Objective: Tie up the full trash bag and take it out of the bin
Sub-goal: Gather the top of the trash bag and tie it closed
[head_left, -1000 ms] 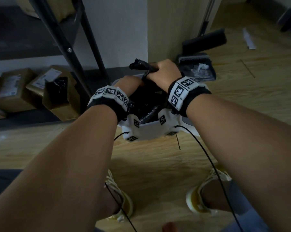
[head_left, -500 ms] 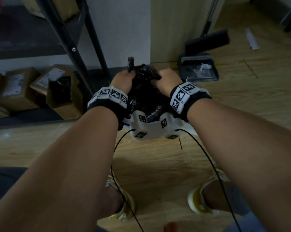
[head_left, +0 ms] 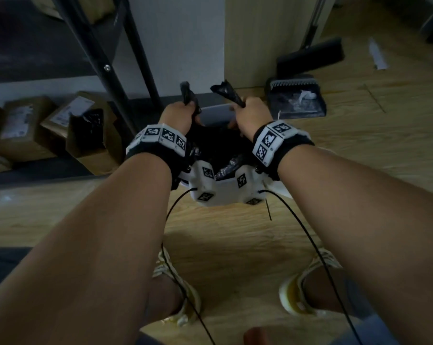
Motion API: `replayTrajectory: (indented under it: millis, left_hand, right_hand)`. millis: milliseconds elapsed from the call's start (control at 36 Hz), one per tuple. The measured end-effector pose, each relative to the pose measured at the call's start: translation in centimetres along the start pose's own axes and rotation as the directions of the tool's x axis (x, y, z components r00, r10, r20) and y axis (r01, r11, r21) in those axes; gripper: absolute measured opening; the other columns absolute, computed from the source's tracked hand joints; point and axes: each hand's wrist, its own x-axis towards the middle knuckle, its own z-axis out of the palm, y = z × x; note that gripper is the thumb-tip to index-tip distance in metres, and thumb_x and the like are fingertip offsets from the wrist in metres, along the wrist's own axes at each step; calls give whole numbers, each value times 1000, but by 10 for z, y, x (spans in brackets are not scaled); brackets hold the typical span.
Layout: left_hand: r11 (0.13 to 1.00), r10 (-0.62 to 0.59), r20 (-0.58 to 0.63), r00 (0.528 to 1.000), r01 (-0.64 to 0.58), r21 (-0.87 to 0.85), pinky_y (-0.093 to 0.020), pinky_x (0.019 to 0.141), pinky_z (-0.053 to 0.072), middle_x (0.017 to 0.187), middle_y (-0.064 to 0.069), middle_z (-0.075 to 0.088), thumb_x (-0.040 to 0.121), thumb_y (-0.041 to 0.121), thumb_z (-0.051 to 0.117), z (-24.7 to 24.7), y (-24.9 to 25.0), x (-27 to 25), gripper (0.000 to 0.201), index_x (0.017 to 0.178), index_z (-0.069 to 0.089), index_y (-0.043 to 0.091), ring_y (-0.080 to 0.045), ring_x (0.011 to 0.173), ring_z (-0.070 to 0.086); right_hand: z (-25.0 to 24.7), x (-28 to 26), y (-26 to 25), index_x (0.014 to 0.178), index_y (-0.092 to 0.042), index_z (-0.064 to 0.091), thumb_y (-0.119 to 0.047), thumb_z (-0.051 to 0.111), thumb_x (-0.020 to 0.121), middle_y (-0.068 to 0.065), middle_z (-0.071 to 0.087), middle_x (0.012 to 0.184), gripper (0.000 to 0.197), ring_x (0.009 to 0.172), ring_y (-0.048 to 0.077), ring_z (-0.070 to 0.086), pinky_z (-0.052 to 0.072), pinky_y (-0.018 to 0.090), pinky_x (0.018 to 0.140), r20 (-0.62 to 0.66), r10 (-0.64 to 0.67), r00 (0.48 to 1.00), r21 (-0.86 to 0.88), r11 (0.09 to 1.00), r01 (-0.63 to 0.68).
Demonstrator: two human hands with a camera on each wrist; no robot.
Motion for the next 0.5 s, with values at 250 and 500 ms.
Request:
replayTrajectory:
  millis: [250,500]
  left_hand:
    - [995,104,66,992,-103,-17,-31,84,43,117,-20,64,101,32,39,15,14,-11,41,116,62,2,-32,109,60]
    - [985,172,196,965,-167,-39,-32,99,45,121,-11,66,97,28,47,12,19,-24,35,125,62,13,-24,112,61]
  right_hand:
    - [-7,-4,-10,96,-4,71,-34,66,87,15,69,89,32,84,29,65,42,26,64,60,-90,994,155,985,80]
    - [-3,-8,-10,108,-6,68,-27,66,89,6,63,90,28,79,17,56,38,22,65,40,-110,993,-8,994,110]
